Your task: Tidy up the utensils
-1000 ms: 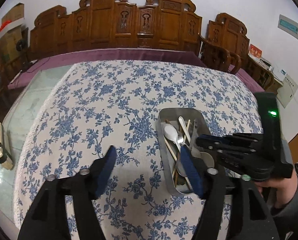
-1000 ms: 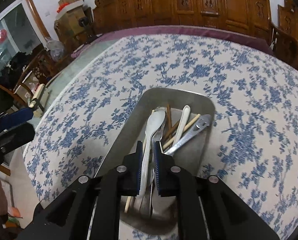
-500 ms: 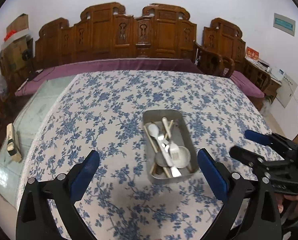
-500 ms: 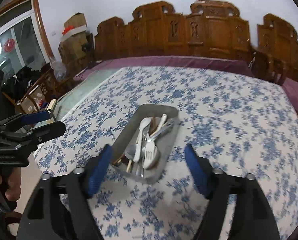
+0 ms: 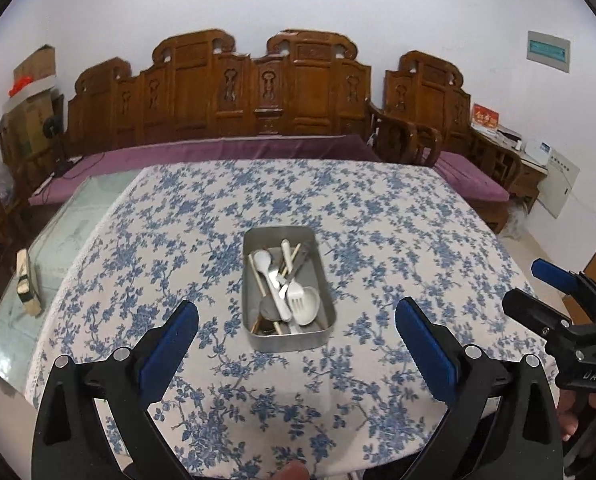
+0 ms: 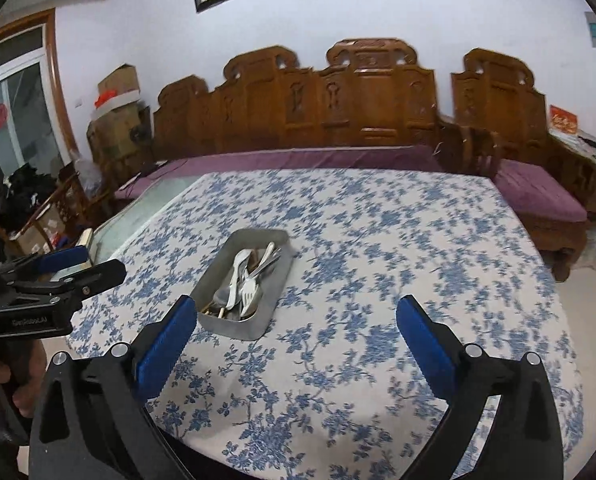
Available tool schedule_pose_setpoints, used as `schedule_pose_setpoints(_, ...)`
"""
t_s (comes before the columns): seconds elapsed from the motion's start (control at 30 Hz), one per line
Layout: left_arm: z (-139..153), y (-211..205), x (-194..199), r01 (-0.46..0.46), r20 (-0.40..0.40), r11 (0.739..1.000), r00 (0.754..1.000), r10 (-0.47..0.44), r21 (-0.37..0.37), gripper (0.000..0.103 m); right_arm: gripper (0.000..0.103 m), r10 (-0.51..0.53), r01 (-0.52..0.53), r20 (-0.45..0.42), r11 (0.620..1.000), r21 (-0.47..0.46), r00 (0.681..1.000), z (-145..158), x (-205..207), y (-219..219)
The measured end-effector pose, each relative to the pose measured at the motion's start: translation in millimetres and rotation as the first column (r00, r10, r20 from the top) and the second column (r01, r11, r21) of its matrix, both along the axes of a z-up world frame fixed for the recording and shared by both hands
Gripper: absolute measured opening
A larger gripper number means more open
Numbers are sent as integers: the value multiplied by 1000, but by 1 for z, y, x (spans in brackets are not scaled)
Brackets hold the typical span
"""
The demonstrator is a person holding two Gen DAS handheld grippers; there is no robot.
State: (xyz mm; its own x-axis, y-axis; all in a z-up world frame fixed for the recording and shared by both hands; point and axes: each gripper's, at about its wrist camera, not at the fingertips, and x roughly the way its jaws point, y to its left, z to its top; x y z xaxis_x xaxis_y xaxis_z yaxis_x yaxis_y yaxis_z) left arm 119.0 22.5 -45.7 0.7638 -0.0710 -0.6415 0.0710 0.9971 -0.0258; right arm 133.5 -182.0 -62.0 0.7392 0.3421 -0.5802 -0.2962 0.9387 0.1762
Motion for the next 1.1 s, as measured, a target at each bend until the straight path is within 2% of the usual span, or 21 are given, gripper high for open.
schedule_pose_setpoints(0.33,61,-18,-32,-21,125,1000,992,18,19,95,100,-63,61,145,998,21,987,66,-34,-30)
schedule_pose_setpoints(0.53,84,-20,-46,-29,177,999,984,26,15,95,100,-79,76,214,997,23,974,95,-53,-38)
schedule_pose_setpoints(0.7,92,-21,-55,-44,204,999,978,38,23,95,100,-87,83,252,996,28,964,110,-64,-43)
schedule_pose_setpoints(1.1,95,-23,-59,-41,220,999,975,35,24,95,100,-88,82,269,996,32,959,118,-72,-45)
